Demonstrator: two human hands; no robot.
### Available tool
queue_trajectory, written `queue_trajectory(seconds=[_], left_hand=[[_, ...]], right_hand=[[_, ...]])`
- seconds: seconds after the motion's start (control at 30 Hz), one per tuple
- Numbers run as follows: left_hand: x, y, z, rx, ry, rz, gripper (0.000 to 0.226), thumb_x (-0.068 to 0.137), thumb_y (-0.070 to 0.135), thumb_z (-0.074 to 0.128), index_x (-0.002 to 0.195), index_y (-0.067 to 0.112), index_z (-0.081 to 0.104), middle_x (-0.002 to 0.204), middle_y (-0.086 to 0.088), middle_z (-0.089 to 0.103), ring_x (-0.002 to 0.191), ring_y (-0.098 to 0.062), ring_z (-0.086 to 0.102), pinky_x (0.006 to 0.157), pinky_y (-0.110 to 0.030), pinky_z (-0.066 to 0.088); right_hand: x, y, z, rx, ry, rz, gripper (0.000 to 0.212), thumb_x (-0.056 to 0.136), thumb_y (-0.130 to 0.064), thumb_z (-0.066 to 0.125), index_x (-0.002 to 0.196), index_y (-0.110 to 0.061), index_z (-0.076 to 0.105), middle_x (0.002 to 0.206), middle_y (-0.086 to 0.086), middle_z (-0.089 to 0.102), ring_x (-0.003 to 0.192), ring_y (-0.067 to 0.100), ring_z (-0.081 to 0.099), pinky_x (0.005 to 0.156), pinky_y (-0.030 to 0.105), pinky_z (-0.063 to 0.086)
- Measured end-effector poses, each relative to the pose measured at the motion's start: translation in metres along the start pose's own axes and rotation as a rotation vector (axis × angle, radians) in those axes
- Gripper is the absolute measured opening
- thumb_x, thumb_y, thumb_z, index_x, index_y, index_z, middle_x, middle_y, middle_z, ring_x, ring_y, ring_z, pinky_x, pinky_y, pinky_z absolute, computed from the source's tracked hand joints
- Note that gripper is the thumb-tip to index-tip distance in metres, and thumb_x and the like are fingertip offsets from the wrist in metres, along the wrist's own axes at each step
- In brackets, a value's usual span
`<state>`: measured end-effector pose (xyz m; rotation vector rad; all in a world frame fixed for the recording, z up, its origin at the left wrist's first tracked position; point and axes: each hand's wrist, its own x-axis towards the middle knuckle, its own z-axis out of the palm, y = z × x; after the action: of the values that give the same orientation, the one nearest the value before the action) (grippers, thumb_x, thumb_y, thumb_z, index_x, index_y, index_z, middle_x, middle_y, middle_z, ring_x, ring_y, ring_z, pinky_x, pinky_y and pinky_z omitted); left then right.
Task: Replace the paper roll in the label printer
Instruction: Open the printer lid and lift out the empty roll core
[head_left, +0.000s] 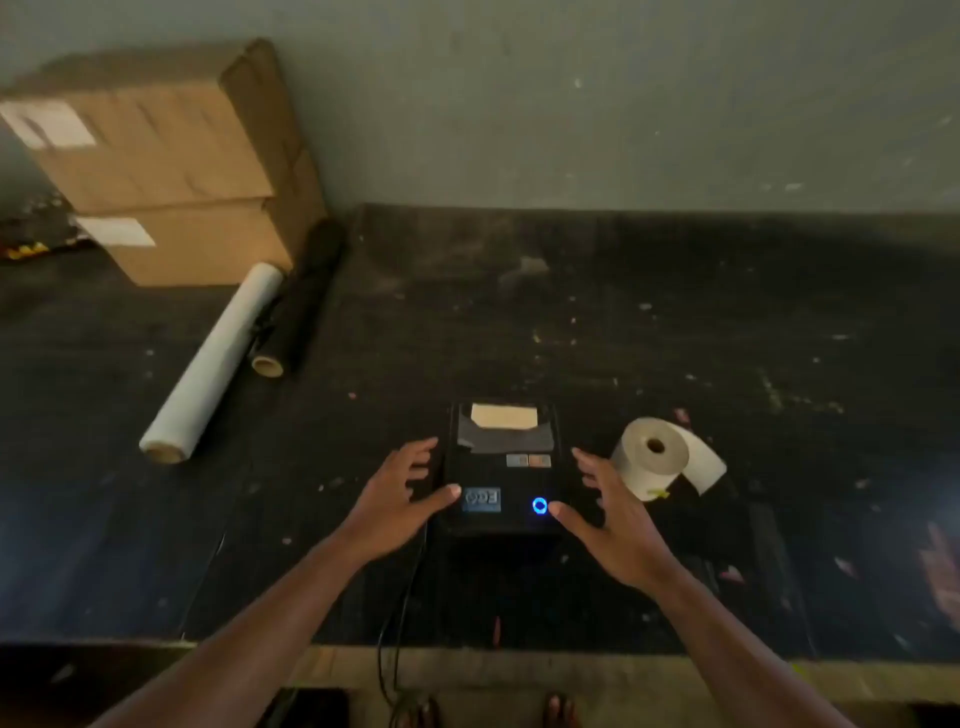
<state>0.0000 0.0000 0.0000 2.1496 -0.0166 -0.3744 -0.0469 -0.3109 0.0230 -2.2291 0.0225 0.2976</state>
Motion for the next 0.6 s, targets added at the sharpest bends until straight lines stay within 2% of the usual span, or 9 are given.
queue_trajectory(seconds=[0.03, 0.1, 0.2, 0.33, 0.4, 0.53, 0.6], left_hand=[[-0.005, -0.008, 0.008, -0.045, -0.015, -0.056, 0.095, 0.073, 0.065, 0.083, 0.154, 0.046, 0.037, 0.141, 0.017, 0.053, 0.116, 0.001, 0.058, 0.09, -0.018, 0.048], [-0.013, -0.023, 0.023, -0.082, -0.078, -0.139, 0.103, 0.073, 0.057, 0.089, 0.159, 0.035, 0.036, 0.144, 0.014, 0.058, 0.123, -0.005, 0.061, 0.099, -0.027, 0.054], [-0.026, -0.036, 0.041, -0.116, -0.095, -0.175, 0.099, 0.077, 0.046, 0.09, 0.16, 0.031, 0.038, 0.147, 0.009, 0.061, 0.134, -0.013, 0.06, 0.113, -0.042, 0.051], [-0.028, -0.031, 0.051, -0.12, -0.011, -0.188, 0.083, 0.089, 0.037, 0.083, 0.159, 0.027, 0.04, 0.137, 0.015, 0.063, 0.129, -0.008, 0.06, 0.112, -0.036, 0.049], [-0.028, -0.028, 0.052, -0.115, 0.002, -0.179, 0.079, 0.091, 0.037, 0.081, 0.158, 0.027, 0.04, 0.139, 0.013, 0.063, 0.13, -0.008, 0.057, 0.113, -0.037, 0.048], [-0.028, -0.027, 0.052, -0.102, 0.036, -0.157, 0.074, 0.091, 0.036, 0.08, 0.155, 0.026, 0.045, 0.143, 0.006, 0.065, 0.132, -0.011, 0.059, 0.115, -0.042, 0.048], [-0.029, -0.028, 0.053, -0.094, 0.051, -0.153, 0.072, 0.09, 0.037, 0.081, 0.153, 0.026, 0.047, 0.142, 0.006, 0.066, 0.132, -0.011, 0.06, 0.115, -0.043, 0.048]], right_hand=[[-0.002, 0.008, 0.007, 0.05, 0.004, 0.058, 0.091, 0.088, -0.05, 0.076, 0.162, -0.032, 0.025, 0.164, -0.001, 0.042, 0.147, 0.017, 0.044, 0.119, 0.051, 0.041], [-0.007, 0.017, 0.022, 0.143, -0.03, 0.165, 0.096, 0.087, -0.042, 0.08, 0.162, -0.031, 0.022, 0.162, 0.001, 0.045, 0.145, 0.02, 0.047, 0.118, 0.049, 0.043], [-0.009, 0.03, 0.046, 0.214, -0.026, 0.248, 0.093, 0.088, -0.033, 0.081, 0.161, -0.03, 0.024, 0.157, 0.0, 0.05, 0.139, 0.018, 0.053, 0.106, 0.032, 0.048], [-0.003, 0.04, 0.061, 0.256, 0.072, 0.253, 0.082, 0.09, -0.027, 0.079, 0.157, -0.032, 0.031, 0.151, -0.003, 0.056, 0.131, 0.01, 0.056, 0.097, 0.021, 0.045], [-0.001, 0.043, 0.064, 0.262, 0.083, 0.252, 0.081, 0.09, -0.027, 0.08, 0.155, -0.033, 0.032, 0.15, -0.005, 0.056, 0.126, 0.004, 0.053, 0.094, 0.017, 0.044], [0.002, 0.047, 0.066, 0.223, 0.122, 0.248, 0.077, 0.089, -0.028, 0.08, 0.152, -0.034, 0.036, 0.145, -0.006, 0.06, 0.12, 0.0, 0.054, 0.09, 0.013, 0.041], [0.002, 0.049, 0.067, 0.195, 0.137, 0.243, 0.075, 0.088, -0.03, 0.08, 0.151, -0.034, 0.038, 0.141, -0.008, 0.062, 0.116, -0.001, 0.055, 0.093, 0.017, 0.044]])
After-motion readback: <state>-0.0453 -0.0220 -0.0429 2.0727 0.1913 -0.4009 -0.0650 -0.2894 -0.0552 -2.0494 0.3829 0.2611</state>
